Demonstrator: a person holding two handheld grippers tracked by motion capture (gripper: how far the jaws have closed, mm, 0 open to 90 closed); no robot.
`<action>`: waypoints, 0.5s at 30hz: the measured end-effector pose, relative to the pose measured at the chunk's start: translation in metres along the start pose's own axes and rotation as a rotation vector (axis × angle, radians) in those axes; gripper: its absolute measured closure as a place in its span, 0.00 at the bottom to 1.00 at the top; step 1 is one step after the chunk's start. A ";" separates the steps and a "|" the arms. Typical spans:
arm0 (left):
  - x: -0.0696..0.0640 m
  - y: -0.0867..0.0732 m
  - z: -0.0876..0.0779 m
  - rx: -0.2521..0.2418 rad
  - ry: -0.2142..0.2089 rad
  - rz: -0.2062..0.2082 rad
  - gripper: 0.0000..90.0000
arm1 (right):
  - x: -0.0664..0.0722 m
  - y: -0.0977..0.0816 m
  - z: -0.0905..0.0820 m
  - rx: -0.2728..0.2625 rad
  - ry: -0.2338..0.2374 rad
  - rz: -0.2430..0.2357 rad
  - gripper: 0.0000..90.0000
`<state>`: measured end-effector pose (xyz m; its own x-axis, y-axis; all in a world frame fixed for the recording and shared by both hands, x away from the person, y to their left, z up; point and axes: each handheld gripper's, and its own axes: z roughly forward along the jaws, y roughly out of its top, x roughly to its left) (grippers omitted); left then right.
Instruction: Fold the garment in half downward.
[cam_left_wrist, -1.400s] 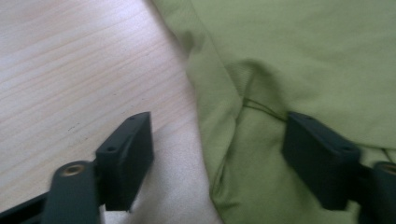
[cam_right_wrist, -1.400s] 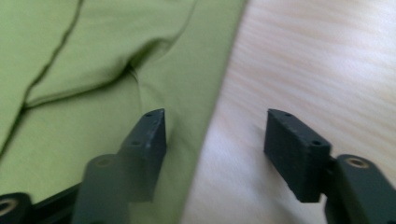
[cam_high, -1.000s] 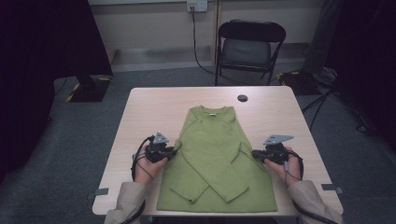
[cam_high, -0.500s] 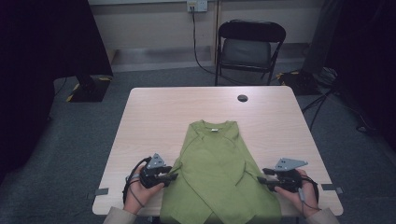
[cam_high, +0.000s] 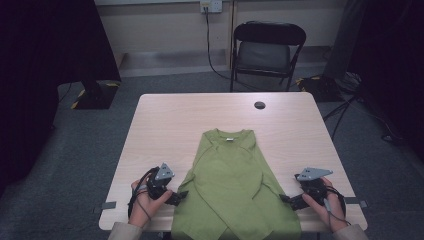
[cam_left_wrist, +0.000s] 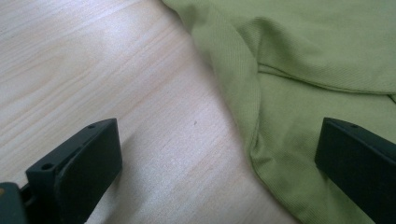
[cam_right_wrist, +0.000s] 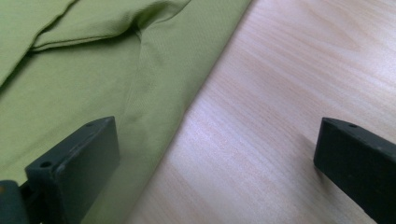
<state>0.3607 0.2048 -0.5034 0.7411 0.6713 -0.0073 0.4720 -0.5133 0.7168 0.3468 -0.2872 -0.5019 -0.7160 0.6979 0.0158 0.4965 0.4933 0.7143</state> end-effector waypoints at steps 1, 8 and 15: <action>0.000 0.000 0.000 0.000 -0.001 -0.001 0.00 | 0.000 0.000 0.000 0.001 -0.003 0.000 0.00; 0.006 0.002 -0.003 0.013 -0.029 -0.010 0.00 | -0.006 0.010 -0.004 0.015 0.011 0.022 0.03; 0.043 0.069 0.004 -0.110 -0.019 -0.054 0.02 | -0.036 0.081 0.021 -0.052 -0.019 -0.012 0.02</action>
<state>0.4266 0.1963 -0.4571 0.7257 0.6854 -0.0601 0.4565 -0.4143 0.7873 0.4227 -0.2618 -0.4592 -0.7121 0.7021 -0.0055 0.4617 0.4741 0.7498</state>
